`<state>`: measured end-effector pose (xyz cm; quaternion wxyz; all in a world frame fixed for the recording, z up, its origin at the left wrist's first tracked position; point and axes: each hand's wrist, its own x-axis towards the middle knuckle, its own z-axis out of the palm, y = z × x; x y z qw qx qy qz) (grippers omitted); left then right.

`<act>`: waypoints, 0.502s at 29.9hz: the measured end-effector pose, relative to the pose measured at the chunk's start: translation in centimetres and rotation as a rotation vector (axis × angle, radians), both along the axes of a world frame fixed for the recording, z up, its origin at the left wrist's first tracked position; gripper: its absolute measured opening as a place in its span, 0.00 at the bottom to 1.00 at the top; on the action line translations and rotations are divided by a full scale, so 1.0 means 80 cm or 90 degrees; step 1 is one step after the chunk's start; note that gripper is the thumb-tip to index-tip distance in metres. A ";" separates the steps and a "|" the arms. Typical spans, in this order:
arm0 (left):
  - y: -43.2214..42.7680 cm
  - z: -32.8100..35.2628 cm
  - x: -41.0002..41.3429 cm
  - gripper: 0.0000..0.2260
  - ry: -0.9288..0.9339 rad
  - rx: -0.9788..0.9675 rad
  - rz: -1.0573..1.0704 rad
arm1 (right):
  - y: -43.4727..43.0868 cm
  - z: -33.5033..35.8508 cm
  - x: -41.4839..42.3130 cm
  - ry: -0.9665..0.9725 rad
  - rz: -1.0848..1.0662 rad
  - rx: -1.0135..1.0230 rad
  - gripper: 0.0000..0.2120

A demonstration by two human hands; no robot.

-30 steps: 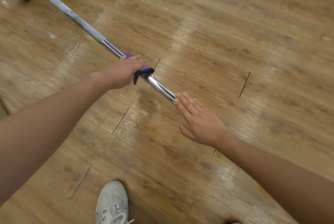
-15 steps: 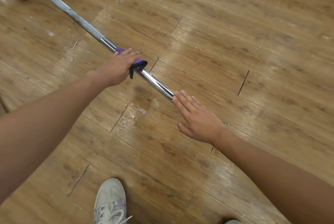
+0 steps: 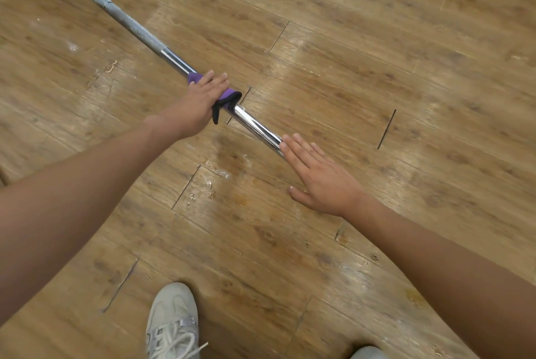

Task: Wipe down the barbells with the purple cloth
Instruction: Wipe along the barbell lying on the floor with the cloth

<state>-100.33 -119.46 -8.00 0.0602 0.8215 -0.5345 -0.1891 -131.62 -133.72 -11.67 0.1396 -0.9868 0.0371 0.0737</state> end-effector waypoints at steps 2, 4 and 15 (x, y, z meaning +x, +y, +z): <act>-0.001 -0.002 -0.009 0.31 0.005 -0.007 -0.037 | -0.004 -0.001 0.000 -0.003 -0.002 -0.003 0.40; -0.003 -0.003 -0.012 0.31 0.004 -0.008 -0.061 | -0.008 -0.002 0.000 -0.004 -0.002 -0.004 0.40; -0.029 0.000 -0.023 0.31 -0.011 -0.005 -0.007 | -0.025 0.001 0.003 -0.002 -0.006 -0.014 0.39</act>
